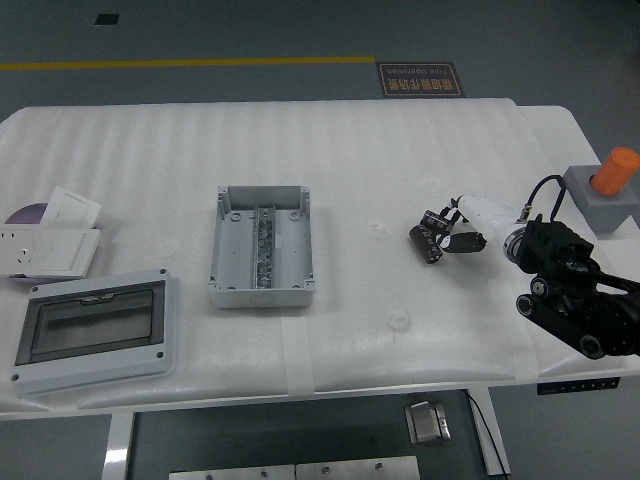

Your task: Pick up the battery,place it into the box

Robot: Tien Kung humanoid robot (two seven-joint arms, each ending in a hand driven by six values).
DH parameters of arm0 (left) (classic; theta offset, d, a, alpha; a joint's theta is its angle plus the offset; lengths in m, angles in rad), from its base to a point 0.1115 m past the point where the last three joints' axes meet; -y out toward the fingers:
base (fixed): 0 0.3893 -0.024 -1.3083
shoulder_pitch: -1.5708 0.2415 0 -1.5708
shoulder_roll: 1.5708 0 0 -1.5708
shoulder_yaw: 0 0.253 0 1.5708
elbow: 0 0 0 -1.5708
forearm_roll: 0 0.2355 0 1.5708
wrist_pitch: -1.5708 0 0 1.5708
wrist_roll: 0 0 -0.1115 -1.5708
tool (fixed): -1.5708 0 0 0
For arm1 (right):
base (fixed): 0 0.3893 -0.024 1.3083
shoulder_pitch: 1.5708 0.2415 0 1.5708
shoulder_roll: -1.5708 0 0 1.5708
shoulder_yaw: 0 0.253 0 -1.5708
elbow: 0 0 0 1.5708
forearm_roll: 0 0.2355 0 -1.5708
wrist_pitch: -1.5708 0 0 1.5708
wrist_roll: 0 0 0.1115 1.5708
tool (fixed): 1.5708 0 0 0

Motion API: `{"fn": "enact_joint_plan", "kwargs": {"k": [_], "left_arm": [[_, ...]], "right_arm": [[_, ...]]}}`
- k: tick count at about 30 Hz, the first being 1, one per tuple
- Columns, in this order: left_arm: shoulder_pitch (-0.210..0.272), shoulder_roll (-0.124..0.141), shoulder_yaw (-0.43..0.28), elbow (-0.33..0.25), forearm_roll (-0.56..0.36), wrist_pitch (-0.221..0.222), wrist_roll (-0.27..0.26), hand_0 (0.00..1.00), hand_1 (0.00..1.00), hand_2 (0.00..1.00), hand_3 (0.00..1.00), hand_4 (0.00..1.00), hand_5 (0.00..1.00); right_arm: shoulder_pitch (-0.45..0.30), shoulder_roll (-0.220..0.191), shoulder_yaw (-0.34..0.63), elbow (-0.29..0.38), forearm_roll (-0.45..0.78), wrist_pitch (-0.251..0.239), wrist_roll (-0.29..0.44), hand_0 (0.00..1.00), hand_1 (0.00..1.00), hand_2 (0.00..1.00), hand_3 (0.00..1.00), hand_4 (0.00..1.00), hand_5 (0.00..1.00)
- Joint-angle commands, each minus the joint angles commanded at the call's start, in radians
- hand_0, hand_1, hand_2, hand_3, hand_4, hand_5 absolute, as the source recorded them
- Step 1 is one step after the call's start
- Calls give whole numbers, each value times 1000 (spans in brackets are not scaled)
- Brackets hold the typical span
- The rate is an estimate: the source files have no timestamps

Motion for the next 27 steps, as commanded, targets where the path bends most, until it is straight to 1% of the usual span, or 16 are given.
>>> {"fn": "enact_joint_plan", "kwargs": {"k": [10, 16, 17, 22, 23, 27], "left_arm": [[-1, 0, 7, 0, -8, 1, -6, 677, 690, 578, 602, 618, 489], [-1, 1, 6, 0, -9, 0, -9, 676, 690, 579, 601, 624, 497], [-1, 1, 6, 0, -9, 0, -10, 675, 690, 579, 602, 622, 502], [-2, 1, 5, 0, -9, -1, -13, 675, 690, 579, 602, 622, 502], [-2, 1, 4, 0, -9, -1, -13, 676, 690, 575, 600, 582, 482], [-2, 2, 3, 0, -9, -2, -17, 676, 690, 575, 600, 582, 482]], "right_arm": [[1, 21, -10, -8, 1, -11, 1, 704, 702, 691, 769, 639, 469], [0, 23, -13, -7, -10, -22, 0, 703, 702, 691, 769, 636, 470], [0, 23, -13, -7, -12, -23, 0, 700, 699, 688, 765, 613, 450], [-3, 23, -20, -8, -20, -27, -2, 700, 699, 688, 765, 613, 450], [-3, 23, -21, -8, -21, -28, -2, 687, 686, 639, 740, 341, 241], [-5, 23, -27, -9, -25, -33, -2, 687, 686, 639, 740, 341, 241]]}}
